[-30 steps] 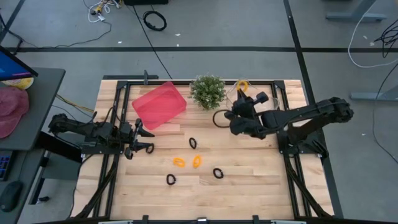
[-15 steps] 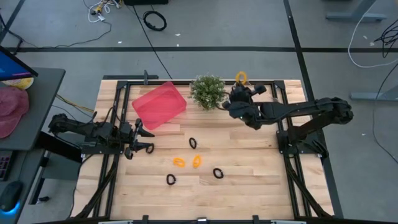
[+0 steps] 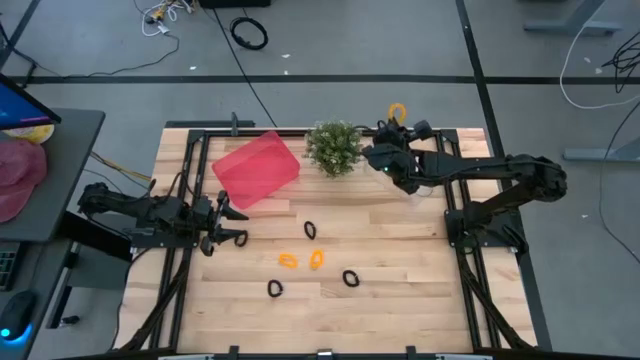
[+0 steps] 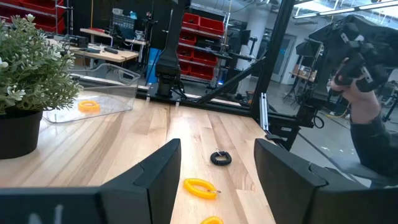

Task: Sort spring keychains
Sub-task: Put the yellow spring keychain into the transparent bin

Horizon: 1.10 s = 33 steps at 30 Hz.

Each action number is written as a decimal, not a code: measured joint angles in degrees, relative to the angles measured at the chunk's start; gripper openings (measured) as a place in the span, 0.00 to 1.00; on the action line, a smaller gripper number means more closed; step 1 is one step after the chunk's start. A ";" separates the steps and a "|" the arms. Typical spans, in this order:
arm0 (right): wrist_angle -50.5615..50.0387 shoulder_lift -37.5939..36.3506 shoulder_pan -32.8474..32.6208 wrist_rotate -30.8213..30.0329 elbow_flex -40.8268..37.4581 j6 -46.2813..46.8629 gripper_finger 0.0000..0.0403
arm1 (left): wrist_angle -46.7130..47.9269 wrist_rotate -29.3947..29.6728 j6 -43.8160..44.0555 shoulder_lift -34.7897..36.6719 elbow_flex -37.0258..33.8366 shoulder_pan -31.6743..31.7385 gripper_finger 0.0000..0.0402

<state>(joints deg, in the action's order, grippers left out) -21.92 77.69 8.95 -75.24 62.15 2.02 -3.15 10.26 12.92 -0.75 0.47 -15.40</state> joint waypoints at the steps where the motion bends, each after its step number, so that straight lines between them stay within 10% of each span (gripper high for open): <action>1: -0.02 0.00 0.54 0.42 0.00 -0.11 0.03 | 0.01 0.00 -0.01 0.01 0.00 0.00 0.52; 15: -3.15 0.00 4.92 4.35 0.00 0.59 0.07 | 0.00 0.00 -0.01 0.01 0.00 -0.01 0.52; 33: -7.56 0.00 5.66 7.74 0.00 3.49 0.45 | 0.01 0.00 0.01 0.00 -0.01 -0.01 0.52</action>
<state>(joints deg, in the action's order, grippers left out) -29.47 77.69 14.61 -67.51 62.15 5.51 -3.14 10.26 12.93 -0.74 0.46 -15.41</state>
